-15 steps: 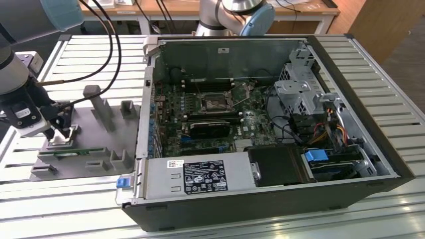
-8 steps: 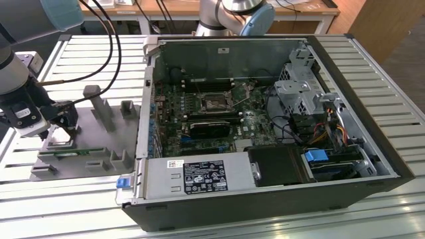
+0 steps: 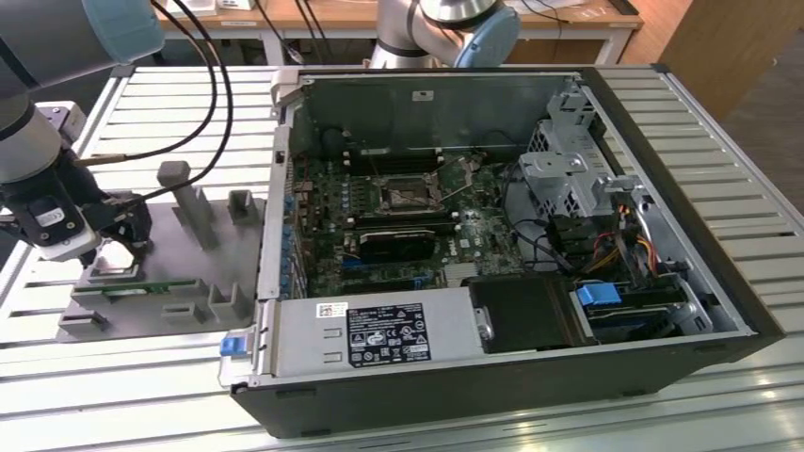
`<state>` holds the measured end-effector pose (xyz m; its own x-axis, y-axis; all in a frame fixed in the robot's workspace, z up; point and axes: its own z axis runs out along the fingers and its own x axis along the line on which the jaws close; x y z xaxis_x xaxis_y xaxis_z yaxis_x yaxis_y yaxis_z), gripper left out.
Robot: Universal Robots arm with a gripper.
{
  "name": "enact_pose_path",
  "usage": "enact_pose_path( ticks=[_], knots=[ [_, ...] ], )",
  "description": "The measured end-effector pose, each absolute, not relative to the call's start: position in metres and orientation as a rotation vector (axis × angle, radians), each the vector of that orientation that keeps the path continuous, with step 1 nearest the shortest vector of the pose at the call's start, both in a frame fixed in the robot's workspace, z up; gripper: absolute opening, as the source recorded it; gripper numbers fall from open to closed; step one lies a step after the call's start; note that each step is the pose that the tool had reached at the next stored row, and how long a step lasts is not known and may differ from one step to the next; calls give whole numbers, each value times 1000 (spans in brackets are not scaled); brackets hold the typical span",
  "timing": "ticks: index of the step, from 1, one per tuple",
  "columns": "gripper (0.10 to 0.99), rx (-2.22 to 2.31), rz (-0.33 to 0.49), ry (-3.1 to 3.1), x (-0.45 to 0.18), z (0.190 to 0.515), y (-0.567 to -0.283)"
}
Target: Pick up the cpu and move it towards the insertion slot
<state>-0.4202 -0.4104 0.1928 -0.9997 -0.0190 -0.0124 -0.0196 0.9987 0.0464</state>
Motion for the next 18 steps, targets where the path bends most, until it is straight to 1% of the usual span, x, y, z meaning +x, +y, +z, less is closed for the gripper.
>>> enact_pose_path(
  ticks=[7,18],
  knots=[
    [647,-30,73,3128,-420,187,-410],
    [647,-31,82,3128,-423,186,-409]
  ],
)
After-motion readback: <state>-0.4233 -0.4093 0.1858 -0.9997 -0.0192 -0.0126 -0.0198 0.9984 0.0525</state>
